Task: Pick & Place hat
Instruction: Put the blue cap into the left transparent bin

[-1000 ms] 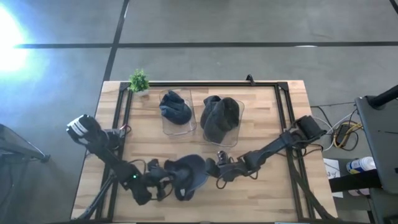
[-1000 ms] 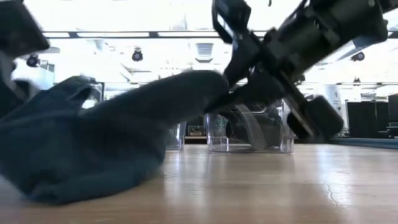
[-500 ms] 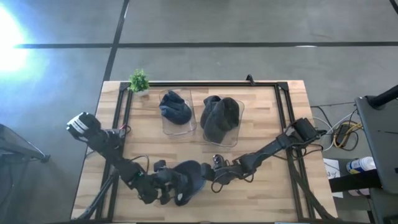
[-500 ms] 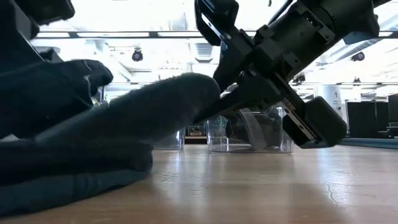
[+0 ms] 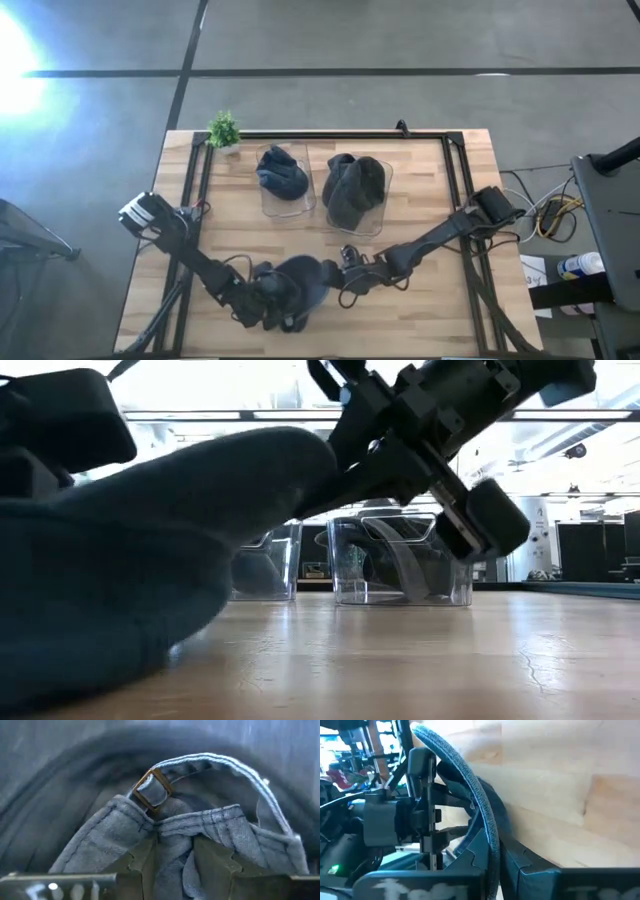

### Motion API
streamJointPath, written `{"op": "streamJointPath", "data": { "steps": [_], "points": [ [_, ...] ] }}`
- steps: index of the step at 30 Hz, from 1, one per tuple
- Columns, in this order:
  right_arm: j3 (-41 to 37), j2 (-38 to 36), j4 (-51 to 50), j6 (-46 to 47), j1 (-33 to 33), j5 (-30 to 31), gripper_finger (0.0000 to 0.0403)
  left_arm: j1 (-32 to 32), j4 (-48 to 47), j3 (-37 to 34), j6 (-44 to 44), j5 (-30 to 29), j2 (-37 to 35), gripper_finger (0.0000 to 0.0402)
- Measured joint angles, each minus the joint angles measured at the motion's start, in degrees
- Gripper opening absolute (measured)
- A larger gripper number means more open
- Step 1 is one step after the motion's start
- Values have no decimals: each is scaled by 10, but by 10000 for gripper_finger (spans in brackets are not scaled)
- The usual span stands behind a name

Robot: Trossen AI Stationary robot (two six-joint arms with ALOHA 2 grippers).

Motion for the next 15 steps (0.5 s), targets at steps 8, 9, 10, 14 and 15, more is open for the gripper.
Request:
{"op": "streamJointPath", "data": {
  "steps": [8,9,10,14,15],
  "points": [
    [3,-24,-6,-27,2,17,25,11,-25,2,10,-24,-10,127],
    [6,-24,-2,-30,2,26,32,11,-30,4,17,-26,-10,127],
    [12,-24,-1,-46,2,34,41,11,-36,8,24,-28,-10,127],
    [45,-37,-19,-164,-4,36,71,11,-72,28,58,-38,-31,127],
    [53,-37,-39,-188,-6,26,73,11,-90,31,65,-41,-41,127]
  ]
}}
